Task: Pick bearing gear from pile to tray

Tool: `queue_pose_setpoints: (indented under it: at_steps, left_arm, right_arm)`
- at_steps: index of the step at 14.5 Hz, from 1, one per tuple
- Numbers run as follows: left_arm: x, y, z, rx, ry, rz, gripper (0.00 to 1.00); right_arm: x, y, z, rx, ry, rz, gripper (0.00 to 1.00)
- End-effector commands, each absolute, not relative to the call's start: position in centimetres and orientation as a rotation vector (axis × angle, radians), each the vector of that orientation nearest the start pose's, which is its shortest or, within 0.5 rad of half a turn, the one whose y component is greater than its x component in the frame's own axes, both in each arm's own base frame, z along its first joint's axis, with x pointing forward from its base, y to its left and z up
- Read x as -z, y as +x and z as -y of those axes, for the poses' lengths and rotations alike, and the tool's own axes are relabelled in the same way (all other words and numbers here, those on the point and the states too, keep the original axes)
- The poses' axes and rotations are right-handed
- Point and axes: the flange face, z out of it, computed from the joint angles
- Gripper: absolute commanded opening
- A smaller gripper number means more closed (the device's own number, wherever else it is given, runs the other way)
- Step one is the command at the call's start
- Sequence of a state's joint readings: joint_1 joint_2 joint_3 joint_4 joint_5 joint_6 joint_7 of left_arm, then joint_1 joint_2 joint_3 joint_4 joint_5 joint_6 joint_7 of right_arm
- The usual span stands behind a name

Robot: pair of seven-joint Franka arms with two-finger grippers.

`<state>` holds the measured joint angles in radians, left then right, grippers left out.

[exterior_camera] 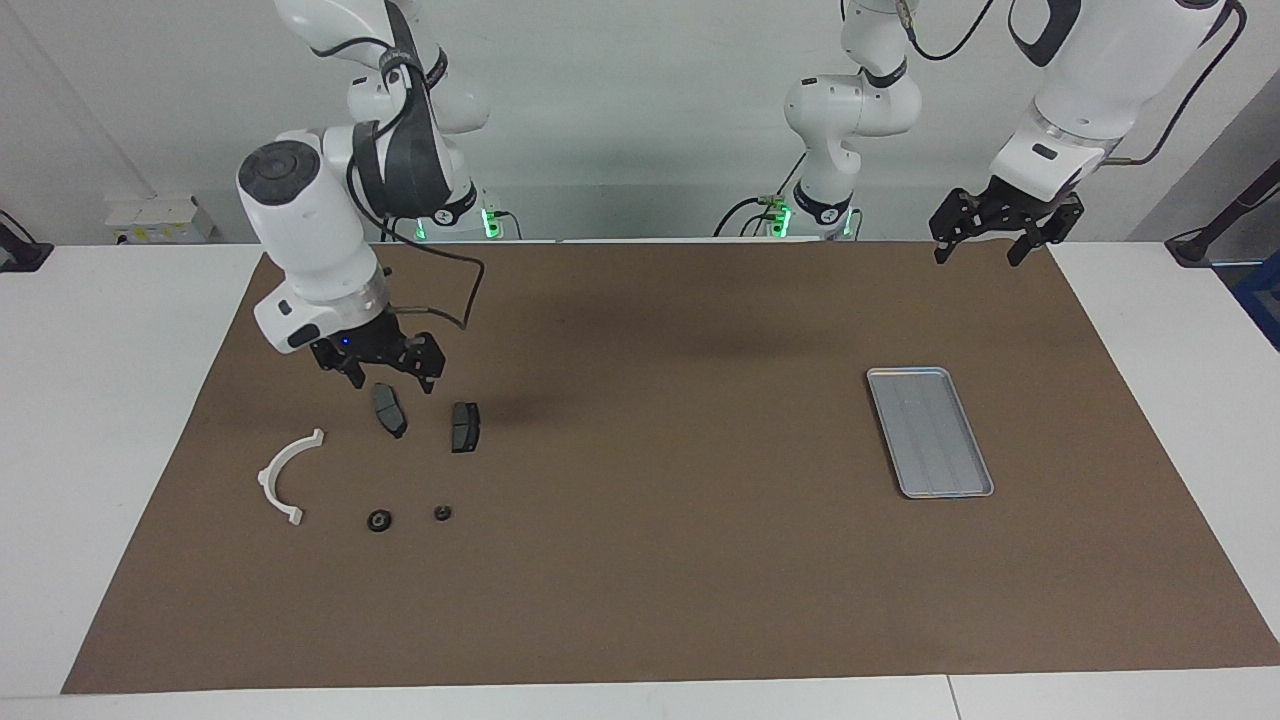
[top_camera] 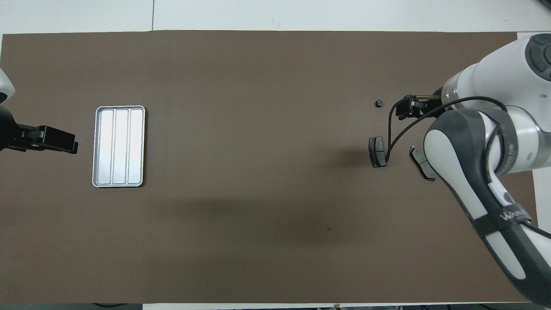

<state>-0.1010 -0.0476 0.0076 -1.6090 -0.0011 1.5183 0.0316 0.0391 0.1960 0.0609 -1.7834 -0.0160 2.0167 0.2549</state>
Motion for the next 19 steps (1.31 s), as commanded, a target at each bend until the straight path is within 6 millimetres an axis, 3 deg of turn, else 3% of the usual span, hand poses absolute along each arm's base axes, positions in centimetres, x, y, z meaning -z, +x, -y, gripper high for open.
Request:
queue_pose_setpoints:
  at_steps: [1, 2, 5, 7, 11, 19]
  left_arm:
    - [-63.0, 52.9, 5.0, -0.059, -3.148, -0.201, 1.00]
    - [-63.0, 52.9, 5.0, -0.059, -3.148, -0.201, 1.00]
    - [-63.0, 52.9, 5.0, -0.059, -3.148, -0.201, 1.00]
    - [-63.0, 52.9, 5.0, -0.059, -3.148, -0.201, 1.00]
    - [-63.0, 52.9, 5.0, -0.059, -3.149, -0.199, 1.00]
    - [-63.0, 52.9, 5.0, -0.059, -3.149, -0.199, 1.00]
  right_arm:
    - [-40.3, 64.0, -7.0, 0.090, -3.103, -0.328, 1.00]
    - [-38.7, 64.6, -8.5, 0.079, -3.101, -0.336, 1.00]
    - [-34.0, 67.0, -8.9, 0.033, -3.158, -0.373, 1.00]
    - [-32.0, 68.7, -8.9, 0.028, -3.173, -0.455, 1.00]
    - [-28.9, 69.4, -9.9, -0.001, -3.169, -0.554, 1.00]
    - [-27.7, 71.0, -8.9, 0.026, -3.169, -0.640, 1.00]
